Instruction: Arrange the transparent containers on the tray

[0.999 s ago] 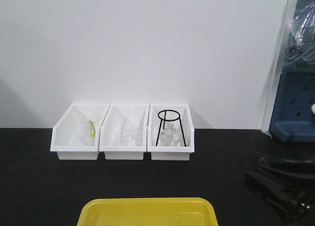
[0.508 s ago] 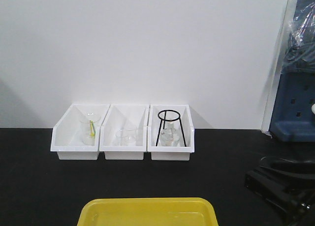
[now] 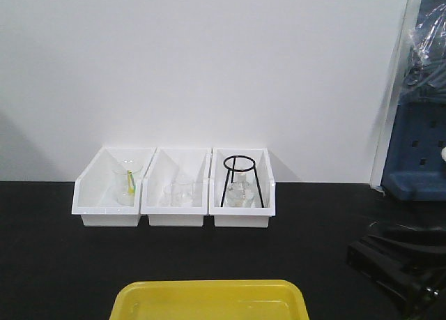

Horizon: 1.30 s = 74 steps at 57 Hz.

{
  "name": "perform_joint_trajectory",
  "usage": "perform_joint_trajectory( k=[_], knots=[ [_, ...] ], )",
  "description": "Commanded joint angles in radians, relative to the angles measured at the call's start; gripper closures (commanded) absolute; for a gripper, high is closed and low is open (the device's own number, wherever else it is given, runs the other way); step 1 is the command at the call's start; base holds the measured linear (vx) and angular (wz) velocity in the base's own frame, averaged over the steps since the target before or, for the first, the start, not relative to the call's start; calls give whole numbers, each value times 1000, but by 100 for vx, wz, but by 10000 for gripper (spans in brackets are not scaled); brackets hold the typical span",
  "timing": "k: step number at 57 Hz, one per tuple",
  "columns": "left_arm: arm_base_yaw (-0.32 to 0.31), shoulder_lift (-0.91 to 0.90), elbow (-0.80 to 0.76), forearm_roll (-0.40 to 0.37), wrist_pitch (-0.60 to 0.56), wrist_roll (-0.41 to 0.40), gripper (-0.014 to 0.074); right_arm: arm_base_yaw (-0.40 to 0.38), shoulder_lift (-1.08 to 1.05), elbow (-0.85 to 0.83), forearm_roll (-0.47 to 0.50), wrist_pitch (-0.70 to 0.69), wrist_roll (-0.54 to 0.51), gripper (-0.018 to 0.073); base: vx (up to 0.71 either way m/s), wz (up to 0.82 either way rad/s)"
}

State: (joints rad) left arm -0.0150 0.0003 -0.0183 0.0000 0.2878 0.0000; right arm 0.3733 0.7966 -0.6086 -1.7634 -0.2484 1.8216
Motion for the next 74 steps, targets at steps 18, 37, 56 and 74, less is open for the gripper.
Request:
perform_joint_trajectory(
  k=[18, 37, 56, 74],
  knots=[
    [49, -35, 81, -8, -101, -15, 603, -5, -9, -27, -30, 21, -9, 572, 0, 0],
    [49, -35, 81, -8, -92, -15, 603, -5, -9, -27, -29, 21, -10, 572, 0, 0],
    [49, -35, 81, -8, -92, -15, 603, -5, -9, -27, -29, 21, -10, 572, 0, 0],
    [49, -35, 81, -8, -92, -15, 603, -5, 6, -27, 81, 55, -38, 572, 0, 0]
  ],
)
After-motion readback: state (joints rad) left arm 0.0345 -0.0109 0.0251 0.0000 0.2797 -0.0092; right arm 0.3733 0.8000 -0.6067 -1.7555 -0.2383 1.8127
